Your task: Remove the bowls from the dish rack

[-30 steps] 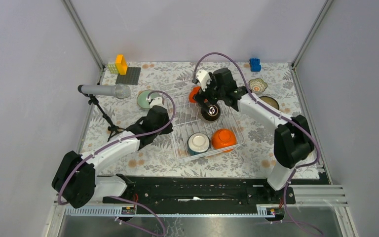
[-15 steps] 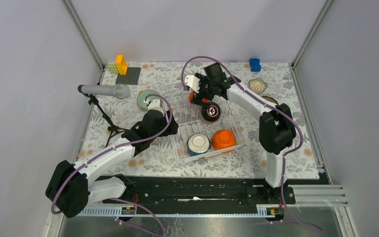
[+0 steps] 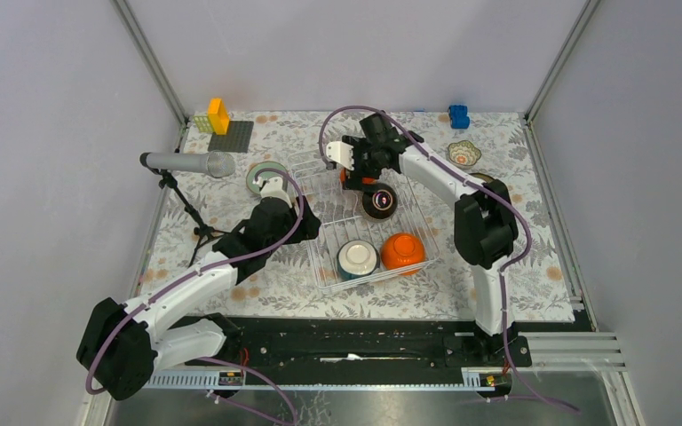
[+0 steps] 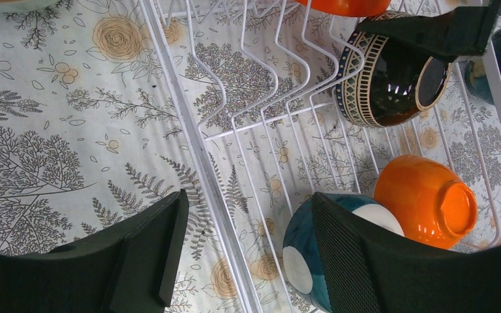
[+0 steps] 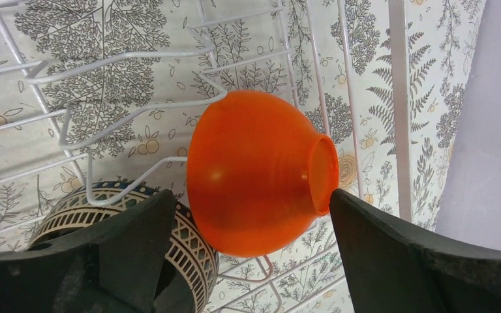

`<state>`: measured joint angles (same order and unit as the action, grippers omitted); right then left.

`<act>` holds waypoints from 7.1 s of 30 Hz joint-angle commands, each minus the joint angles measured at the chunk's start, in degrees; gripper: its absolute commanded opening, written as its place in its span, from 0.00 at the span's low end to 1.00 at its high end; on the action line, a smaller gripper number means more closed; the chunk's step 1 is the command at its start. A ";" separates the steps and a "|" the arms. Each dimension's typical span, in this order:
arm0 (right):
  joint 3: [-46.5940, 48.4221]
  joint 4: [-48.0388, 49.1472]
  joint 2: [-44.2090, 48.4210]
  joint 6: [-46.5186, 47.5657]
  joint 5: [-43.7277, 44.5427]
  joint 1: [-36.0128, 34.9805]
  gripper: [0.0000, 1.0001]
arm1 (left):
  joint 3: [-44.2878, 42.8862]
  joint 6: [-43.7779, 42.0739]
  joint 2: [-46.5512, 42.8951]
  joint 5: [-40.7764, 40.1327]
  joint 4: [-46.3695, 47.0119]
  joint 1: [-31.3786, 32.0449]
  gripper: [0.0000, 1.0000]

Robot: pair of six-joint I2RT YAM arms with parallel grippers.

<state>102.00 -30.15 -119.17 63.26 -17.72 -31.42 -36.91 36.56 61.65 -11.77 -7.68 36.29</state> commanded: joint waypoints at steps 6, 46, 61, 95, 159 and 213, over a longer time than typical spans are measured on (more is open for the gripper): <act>4.17 -1.95 -3.78 3.06 3.69 -0.57 0.93 | -0.75 1.07 -1.34 -0.30 1.06 0.02 0.74; -34.48 53.15 29.00 -22.80 9.15 -1.19 0.29 | 0.81 5.54 0.02 2.65 -0.50 0.00 0.70; -44.32 50.67 47.22 -52.34 15.86 0.15 0.11 | -4.84 10.86 15.18 -2.79 8.65 0.01 0.00; -45.85 38.61 49.13 -93.90 6.65 6.77 0.00 | -15.45 4.31 18.06 1.14 11.15 -0.02 0.62; -38.45 18.29 43.51 -98.21 34.49 8.39 0.98 | -9.12 14.78 5.20 -14.95 -6.46 -7.02 0.00; -25.03 11.60 24.39 -78.44 24.48 8.43 0.94 | -15.72 14.32 24.45 3.26 2.78 -13.75 0.45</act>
<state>73.49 -18.28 -93.12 -15.16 5.93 -22.79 -55.11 52.23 92.42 -14.55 -6.00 22.50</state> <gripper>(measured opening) 0.979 0.458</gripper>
